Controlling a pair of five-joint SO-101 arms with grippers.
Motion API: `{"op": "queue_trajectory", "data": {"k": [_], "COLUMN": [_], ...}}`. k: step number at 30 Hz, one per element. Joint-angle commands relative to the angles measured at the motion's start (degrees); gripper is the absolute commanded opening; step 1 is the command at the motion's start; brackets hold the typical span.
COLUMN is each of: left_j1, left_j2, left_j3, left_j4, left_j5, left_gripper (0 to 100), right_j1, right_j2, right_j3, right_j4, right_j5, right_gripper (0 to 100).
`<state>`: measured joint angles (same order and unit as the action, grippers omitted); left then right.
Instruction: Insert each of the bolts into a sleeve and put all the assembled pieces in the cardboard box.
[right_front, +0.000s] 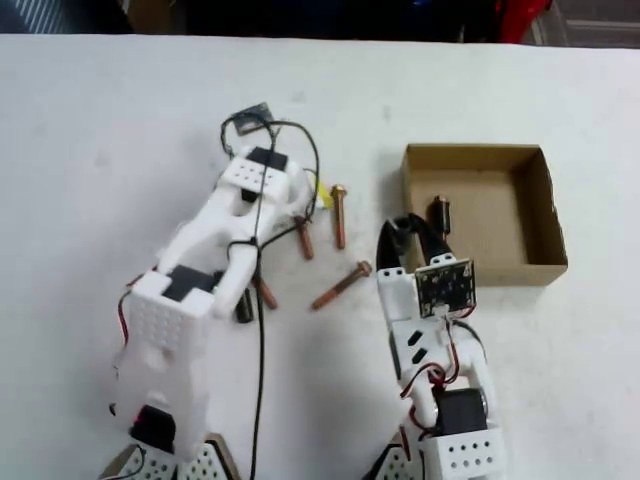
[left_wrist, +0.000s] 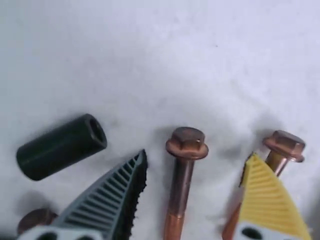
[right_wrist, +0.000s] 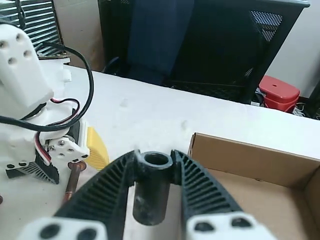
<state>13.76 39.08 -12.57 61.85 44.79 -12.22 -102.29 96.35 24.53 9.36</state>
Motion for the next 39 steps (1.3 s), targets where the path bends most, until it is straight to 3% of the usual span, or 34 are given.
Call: {"op": "queue_trajectory", "data": {"k": [1,7,19,29,39], "left_j1": [-0.8,-0.8,-2.7,-2.4,-2.2], "left_j2": [1.9,2.4,2.4,2.5,2.5], "left_j3": [-4.1,-8.6,-8.5,-8.4,-8.2], "left_j4": [1.8,7.6,10.4,10.0,10.4], "left_j5": [0.5,0.8,0.9,0.4,-6.4], "left_gripper": [32,32,32,6,5], "right_j1": [0.4,0.4,0.4,0.5,0.5], "right_j2": [-0.7,-0.7,-0.7,-0.7,-0.7], "right_j3": [0.5,0.5,0.5,0.5,0.5], "right_j4": [0.3,0.3,0.3,0.3,0.3], "right_j5": [-0.1,-0.1,-0.1,-0.1,-0.1], "right_gripper": [2.7,2.7,2.7,2.7,2.7]}}
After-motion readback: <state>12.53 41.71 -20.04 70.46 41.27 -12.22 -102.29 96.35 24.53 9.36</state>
